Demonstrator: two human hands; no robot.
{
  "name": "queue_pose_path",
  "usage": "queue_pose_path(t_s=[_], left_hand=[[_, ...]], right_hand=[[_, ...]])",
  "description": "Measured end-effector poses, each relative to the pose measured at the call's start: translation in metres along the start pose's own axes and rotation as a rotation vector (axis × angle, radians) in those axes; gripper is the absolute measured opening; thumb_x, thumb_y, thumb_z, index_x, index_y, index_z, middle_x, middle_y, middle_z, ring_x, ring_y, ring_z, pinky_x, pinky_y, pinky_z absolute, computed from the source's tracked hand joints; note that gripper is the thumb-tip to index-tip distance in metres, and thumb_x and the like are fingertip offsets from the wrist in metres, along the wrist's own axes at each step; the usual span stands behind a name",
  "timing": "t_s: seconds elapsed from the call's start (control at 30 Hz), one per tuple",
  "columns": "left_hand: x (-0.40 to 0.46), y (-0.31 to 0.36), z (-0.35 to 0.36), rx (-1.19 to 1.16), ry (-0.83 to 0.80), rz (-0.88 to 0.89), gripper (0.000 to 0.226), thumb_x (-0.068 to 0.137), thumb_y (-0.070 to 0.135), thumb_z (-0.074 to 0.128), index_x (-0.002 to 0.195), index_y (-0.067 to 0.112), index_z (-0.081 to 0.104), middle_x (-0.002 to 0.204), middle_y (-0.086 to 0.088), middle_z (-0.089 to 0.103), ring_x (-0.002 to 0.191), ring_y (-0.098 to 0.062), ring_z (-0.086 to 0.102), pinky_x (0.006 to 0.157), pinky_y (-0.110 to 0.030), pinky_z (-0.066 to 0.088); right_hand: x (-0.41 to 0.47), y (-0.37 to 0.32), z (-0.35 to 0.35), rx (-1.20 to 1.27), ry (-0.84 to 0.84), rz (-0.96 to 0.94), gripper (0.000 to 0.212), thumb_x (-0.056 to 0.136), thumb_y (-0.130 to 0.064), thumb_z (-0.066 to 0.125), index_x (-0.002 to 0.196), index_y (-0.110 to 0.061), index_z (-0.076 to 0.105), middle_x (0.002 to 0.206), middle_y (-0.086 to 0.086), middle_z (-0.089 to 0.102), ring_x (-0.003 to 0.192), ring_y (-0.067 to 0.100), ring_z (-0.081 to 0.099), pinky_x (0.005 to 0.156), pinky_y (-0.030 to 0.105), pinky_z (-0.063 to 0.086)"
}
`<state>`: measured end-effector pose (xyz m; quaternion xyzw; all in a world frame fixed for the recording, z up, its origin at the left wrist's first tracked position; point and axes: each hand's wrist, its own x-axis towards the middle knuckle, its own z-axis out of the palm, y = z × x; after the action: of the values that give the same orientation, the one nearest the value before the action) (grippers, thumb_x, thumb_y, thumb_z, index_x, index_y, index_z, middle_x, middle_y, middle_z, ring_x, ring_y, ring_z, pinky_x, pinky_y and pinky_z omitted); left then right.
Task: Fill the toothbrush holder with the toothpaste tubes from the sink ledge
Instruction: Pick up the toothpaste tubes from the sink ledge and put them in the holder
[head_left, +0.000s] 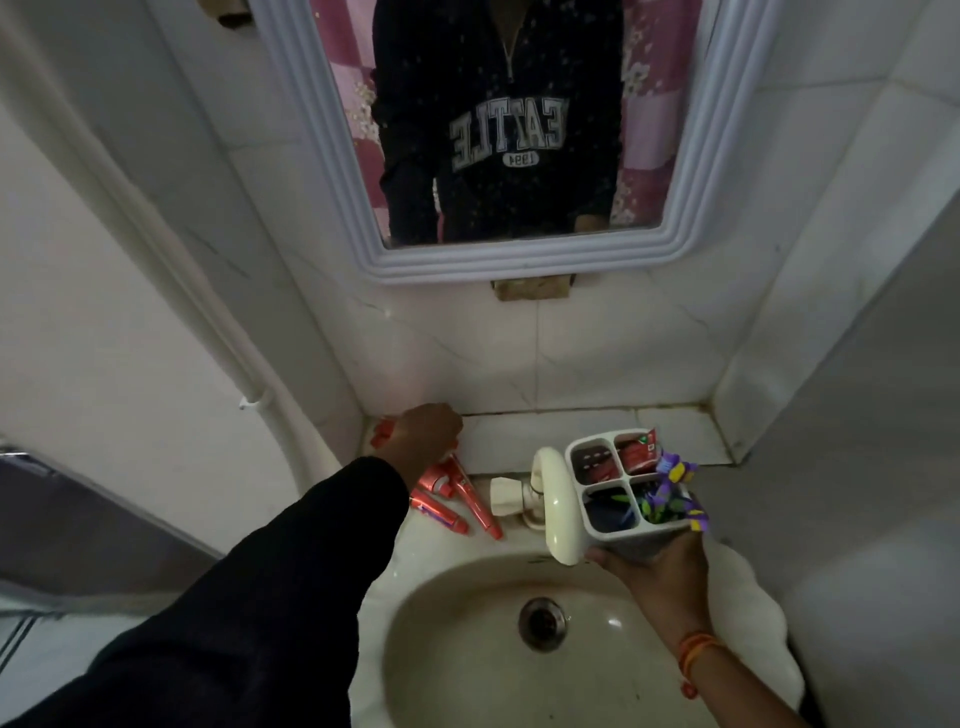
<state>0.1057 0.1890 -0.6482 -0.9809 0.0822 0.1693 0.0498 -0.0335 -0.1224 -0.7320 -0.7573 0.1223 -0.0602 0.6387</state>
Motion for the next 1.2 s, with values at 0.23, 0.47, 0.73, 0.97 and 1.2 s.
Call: queue_pose_path(t_s=[0.23, 0.47, 0.73, 0.97, 1.2], left_hand=[[0.009, -0.002, -0.004, -0.052, 0.068, 0.141, 0.033, 0.100, 0.023, 0.049, 0.131, 0.018, 0.059, 0.122, -0.005, 0.057, 0.113, -0.033, 0.064, 0.096, -0.041, 0.051], [-0.002, 0.029, -0.060, 0.076, 0.309, 0.497, 0.053, 0.101, 0.047, 0.045, 0.152, 0.041, 0.031, 0.119, -0.002, 0.053, 0.079, -0.022, 0.063, 0.065, -0.037, 0.058], [-0.047, 0.135, -0.155, 0.164, -0.011, 0.442, 0.035, 0.090, 0.049, 0.067, 0.109, 0.021, 0.074, 0.097, 0.003, 0.073, 0.089, -0.016, 0.065, 0.068, -0.031, 0.052], [-0.042, 0.186, -0.128, 0.198, -0.001, 0.421, 0.023, 0.076, 0.032, 0.083, 0.086, 0.013, 0.073, 0.065, 0.002, 0.058, 0.077, -0.021, 0.066, 0.065, -0.031, 0.057], [-0.037, 0.160, -0.126, -0.430, -0.239, 0.220, 0.021, 0.092, 0.020, 0.068, 0.099, 0.002, 0.077, 0.090, -0.009, 0.081, 0.082, -0.022, 0.079, 0.080, -0.030, 0.064]], right_hand=[[-0.005, 0.002, 0.000, -0.070, 0.041, -0.003, 0.118, 0.030, -0.064, 0.099, 0.131, -0.016, 0.062, 0.117, -0.009, 0.075, 0.110, -0.010, 0.067, 0.098, 0.037, 0.058], [-0.004, 0.006, -0.001, -0.070, 0.020, 0.023, 0.122, 0.033, -0.051, 0.106, 0.139, -0.019, 0.055, 0.127, -0.007, 0.073, 0.122, 0.007, 0.067, 0.101, 0.048, 0.059], [-0.008, -0.005, -0.001, -0.012, 0.023, 0.010, 0.128, 0.029, -0.050, 0.104, 0.141, -0.013, 0.055, 0.128, -0.003, 0.072, 0.120, 0.004, 0.068, 0.103, 0.036, 0.058], [-0.005, -0.003, 0.001, -0.030, 0.009, -0.030, 0.126, 0.037, -0.026, 0.106, 0.147, -0.018, 0.047, 0.135, -0.006, 0.067, 0.123, -0.002, 0.063, 0.097, 0.013, 0.053], [-0.004, -0.002, 0.001, 0.006, 0.004, -0.020, 0.122, 0.041, -0.012, 0.106, 0.147, -0.014, 0.045, 0.129, -0.009, 0.064, 0.109, -0.024, 0.057, 0.087, -0.001, 0.047]])
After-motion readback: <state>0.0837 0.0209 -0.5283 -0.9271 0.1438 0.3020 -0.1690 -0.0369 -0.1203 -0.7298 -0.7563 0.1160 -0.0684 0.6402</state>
